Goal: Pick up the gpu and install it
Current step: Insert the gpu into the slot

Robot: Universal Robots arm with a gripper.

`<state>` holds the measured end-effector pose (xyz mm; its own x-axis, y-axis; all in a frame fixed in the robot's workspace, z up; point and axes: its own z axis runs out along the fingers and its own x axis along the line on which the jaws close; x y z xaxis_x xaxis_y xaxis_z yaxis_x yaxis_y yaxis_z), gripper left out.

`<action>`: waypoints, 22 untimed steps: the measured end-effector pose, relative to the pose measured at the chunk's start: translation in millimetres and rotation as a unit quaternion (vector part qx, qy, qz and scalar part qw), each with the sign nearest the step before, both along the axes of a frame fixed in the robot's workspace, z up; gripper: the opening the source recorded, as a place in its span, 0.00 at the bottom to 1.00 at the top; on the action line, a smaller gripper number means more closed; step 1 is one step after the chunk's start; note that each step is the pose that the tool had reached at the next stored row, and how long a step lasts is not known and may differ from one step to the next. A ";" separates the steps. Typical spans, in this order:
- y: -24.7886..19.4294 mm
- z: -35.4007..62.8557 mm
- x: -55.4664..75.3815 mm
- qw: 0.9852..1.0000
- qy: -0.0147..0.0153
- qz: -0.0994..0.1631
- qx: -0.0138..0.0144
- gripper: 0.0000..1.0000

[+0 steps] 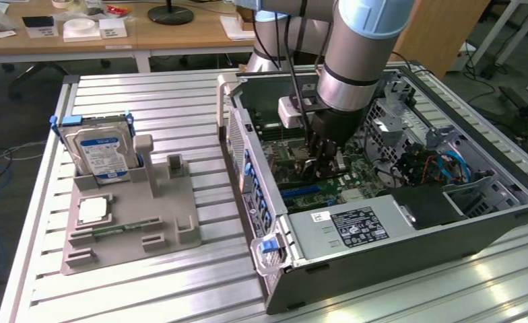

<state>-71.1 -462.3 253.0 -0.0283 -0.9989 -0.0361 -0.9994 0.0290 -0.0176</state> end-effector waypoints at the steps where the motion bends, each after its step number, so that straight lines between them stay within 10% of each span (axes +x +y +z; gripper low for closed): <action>1: 0.0 -0.5 -0.7 1.000 0.000 0.000 0.000 0.28; 22: -1.3 -13.5 -6.6 1.000 0.000 0.000 0.000 0.28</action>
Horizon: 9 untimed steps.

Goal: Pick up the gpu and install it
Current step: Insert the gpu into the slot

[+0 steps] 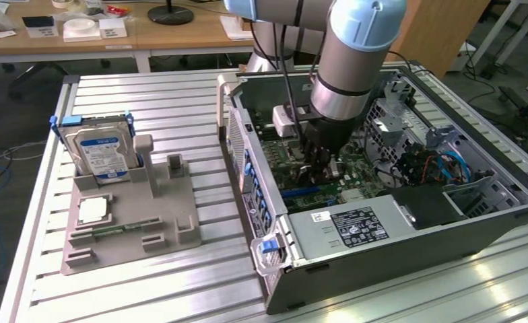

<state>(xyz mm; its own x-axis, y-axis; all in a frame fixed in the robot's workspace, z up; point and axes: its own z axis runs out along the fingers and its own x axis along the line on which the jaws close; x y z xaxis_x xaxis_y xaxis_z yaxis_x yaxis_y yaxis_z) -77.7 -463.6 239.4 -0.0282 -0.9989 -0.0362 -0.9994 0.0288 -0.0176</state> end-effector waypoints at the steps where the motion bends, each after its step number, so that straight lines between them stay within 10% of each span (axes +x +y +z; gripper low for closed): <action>1: 0.0 -0.8 -0.1 1.000 0.000 0.000 0.000 0.28; 9: 0.0 -9.2 -0.6 1.000 0.000 0.000 0.000 0.28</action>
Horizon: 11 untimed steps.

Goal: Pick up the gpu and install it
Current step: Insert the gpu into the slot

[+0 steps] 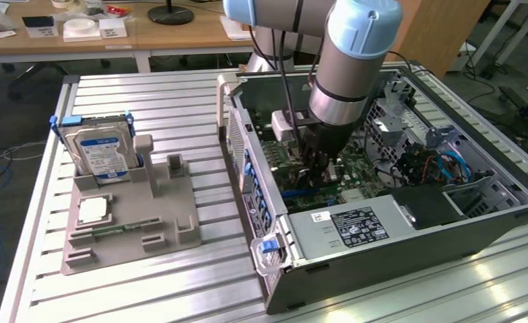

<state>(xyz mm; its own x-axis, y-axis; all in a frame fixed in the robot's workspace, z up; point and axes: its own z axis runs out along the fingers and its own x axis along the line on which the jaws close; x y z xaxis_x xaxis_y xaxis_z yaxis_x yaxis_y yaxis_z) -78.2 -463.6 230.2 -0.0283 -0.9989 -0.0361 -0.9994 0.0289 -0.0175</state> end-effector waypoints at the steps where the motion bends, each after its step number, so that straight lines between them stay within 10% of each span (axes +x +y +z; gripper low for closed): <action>1: 0.0 -0.9 -0.4 1.000 0.000 0.000 0.000 0.28; 11: 0.1 -2.2 -0.8 1.000 0.000 0.001 0.000 0.28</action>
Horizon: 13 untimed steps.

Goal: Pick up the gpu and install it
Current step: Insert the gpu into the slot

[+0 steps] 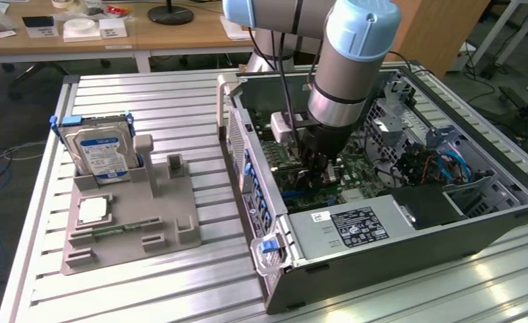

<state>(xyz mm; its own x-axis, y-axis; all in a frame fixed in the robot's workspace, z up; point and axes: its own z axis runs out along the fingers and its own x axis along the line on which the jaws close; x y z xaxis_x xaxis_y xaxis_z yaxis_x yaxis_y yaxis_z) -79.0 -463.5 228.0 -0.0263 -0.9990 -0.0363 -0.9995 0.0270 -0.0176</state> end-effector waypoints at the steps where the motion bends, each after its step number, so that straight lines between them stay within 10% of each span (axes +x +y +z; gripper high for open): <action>1: 0.2 -0.1 0.0 1.000 0.000 0.001 0.000 0.28; 13: 1.4 -1.0 0.0 1.000 0.000 0.004 0.000 0.28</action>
<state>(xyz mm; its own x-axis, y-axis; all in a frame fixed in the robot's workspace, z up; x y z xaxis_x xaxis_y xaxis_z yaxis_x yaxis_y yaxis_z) -79.1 -462.1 227.0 -0.0191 -0.9991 -0.0369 -0.9997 0.0197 -0.0176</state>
